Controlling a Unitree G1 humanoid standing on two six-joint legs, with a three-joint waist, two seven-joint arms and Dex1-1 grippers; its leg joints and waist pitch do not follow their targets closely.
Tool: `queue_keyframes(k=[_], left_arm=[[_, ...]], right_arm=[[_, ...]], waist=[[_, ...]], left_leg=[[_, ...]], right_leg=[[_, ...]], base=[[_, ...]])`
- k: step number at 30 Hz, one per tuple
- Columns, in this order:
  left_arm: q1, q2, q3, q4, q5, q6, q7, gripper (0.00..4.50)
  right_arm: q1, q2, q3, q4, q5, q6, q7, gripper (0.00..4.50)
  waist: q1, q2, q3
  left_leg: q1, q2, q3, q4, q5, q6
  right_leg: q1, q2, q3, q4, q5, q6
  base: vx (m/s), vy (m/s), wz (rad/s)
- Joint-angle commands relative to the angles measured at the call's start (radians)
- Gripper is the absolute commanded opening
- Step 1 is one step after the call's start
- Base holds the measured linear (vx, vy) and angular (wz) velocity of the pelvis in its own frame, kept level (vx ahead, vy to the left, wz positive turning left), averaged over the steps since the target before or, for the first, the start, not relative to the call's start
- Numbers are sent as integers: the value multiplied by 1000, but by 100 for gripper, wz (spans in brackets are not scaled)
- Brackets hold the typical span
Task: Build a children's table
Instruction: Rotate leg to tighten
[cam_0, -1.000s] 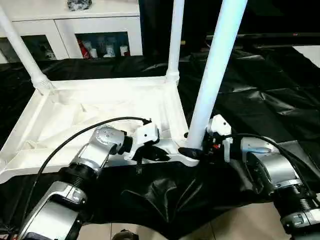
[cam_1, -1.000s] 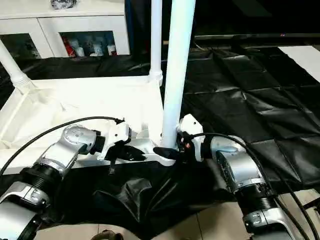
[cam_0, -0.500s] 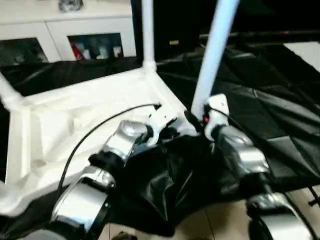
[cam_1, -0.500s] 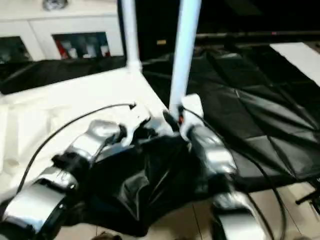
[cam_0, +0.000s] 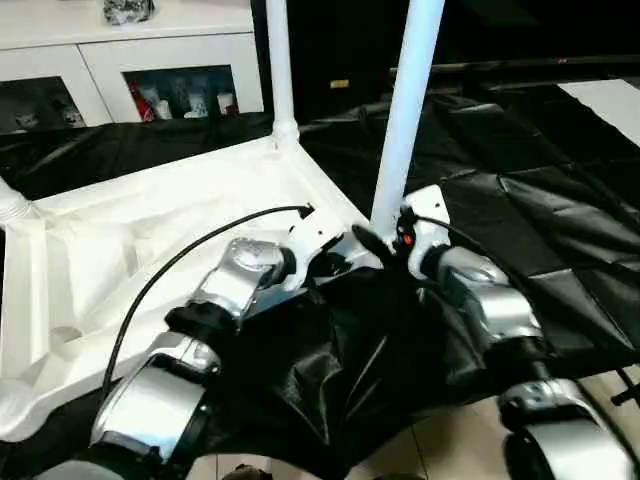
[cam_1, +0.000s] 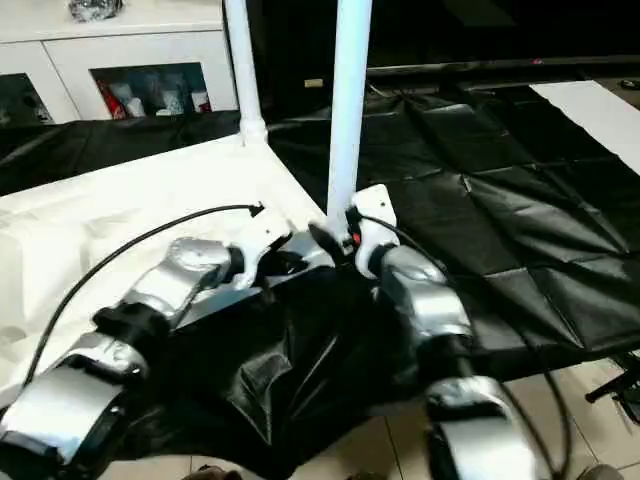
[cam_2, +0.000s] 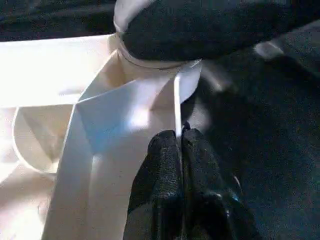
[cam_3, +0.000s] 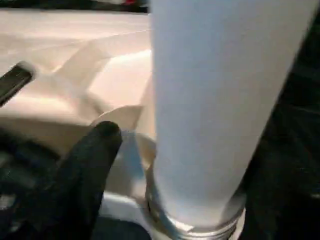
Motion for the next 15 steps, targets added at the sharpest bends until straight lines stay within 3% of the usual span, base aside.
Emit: queue_keyframes(k=[1, 7, 13, 15], left_arm=[[-4, -9, -8, -60, -49, -69, -62, 0], [28, 53, -23, -104, -67, -91, -215, 0], [64, 104, -48, -152, -67, -85, -323, 0], [71, 115, -53, -161, -67, -82, -340, 0]], right_arm=[[20, -5, 66, -27, 14, 26, 92, 430], [66, -126, 109, -107, 14, 37, 292, 430], [83, -172, 124, -138, 30, 36, 369, 430], [86, -177, 126, -144, 34, 39, 381, 397]], waist=[[7, -12, -74], [22, -11, -73], [29, -10, -73], [30, -9, -73]], left_leg=[[21, 27, -15, -54, -152, 87], [22, 31, -16, -56, -177, 70], [25, 34, -16, -57, -181, 66], [25, 34, -15, -57, -184, 64]], right_leg=[[49, -74, 43, -71, -83, -255], [49, -75, 44, -73, -130, -244], [44, -76, 43, -71, -128, -252], [42, -75, 43, -71, -134, -250]], base=[[0, 0, 0], [0, 0, 0], [0, 0, 0], [0, 0, 0]])
